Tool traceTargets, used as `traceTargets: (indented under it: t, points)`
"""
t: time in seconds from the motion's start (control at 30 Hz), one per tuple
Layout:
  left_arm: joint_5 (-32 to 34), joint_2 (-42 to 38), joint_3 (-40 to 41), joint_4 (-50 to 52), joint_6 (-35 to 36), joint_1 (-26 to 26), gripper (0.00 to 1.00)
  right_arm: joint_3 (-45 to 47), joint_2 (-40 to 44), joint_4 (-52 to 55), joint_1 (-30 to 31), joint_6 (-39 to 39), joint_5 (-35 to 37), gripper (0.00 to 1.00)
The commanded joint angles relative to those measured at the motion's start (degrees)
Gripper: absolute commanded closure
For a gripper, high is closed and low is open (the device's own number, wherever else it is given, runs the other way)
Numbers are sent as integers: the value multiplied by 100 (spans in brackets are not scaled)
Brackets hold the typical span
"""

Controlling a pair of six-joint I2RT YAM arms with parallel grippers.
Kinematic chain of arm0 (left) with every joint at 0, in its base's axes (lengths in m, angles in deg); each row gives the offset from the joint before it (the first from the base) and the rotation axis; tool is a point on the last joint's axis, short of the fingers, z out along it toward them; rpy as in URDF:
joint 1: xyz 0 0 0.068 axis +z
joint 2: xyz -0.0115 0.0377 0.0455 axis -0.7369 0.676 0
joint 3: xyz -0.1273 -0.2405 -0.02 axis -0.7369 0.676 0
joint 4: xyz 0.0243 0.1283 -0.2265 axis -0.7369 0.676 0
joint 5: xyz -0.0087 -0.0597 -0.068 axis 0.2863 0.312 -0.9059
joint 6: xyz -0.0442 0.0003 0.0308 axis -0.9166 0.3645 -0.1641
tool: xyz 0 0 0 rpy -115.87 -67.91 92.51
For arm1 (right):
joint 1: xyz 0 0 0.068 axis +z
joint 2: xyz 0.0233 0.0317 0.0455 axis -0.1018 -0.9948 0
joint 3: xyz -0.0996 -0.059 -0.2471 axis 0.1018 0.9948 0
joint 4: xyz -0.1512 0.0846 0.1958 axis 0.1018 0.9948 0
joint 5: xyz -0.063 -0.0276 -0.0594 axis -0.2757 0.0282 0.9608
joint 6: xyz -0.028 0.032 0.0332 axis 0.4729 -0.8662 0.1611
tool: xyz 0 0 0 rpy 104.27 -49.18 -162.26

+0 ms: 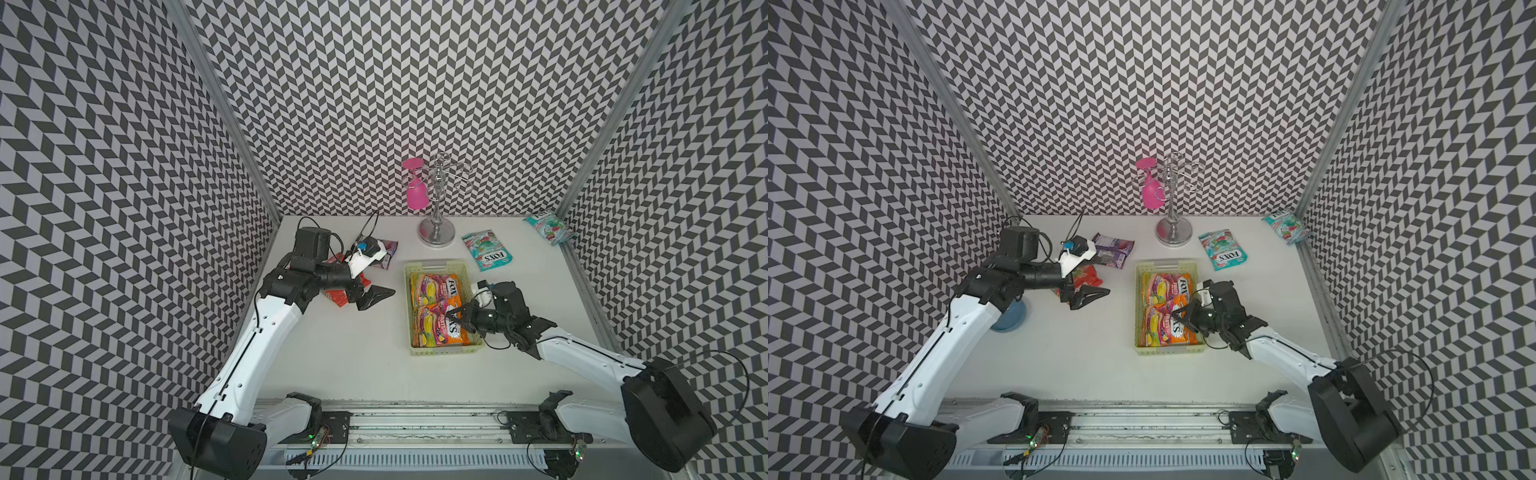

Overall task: Put the candies in the basket
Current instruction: Place the candy in the basket.

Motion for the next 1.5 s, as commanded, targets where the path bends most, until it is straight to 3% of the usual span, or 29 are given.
traceTargets:
  t: [0.0,0.17,0.27,0.33,0.37,0.63,0.93,1.0,1.07,1.3,1.47]
  points:
    - [-164,26,49,-98,-28,28,1,-28,-39,-87,-1,200,-255,99]
    - [-145,125,-62,-65,-73,28,1,-302,-205,546,-34,737,-210,86]
    - [-177,120,-4,-101,-63,28,1,-698,-197,1287,-32,737,-210,86]
    - [-131,141,-6,-92,-62,29,1,-990,-113,1764,-32,1840,759,47]
    - [-119,151,-33,-77,-71,28,1,-1097,-59,1956,-29,1973,967,41]
    - [-111,197,-87,-67,-77,37,1,-1259,1,2551,-36,2468,1518,43]
    - [-125,208,-90,-65,-87,46,1,-1036,-28,2445,86,2428,1273,78]
    - [-153,196,-51,-95,-88,48,1,-1020,-27,2561,109,2545,1238,82]
    - [-149,212,-37,-108,-88,46,1,-1075,-54,2834,115,2765,1361,80]
    - [-181,210,-28,-99,-80,46,1,-1785,185,3624,113,3257,2078,57]
    - [-166,187,-42,-70,-80,46,1,-2137,209,3664,132,3560,2103,55]
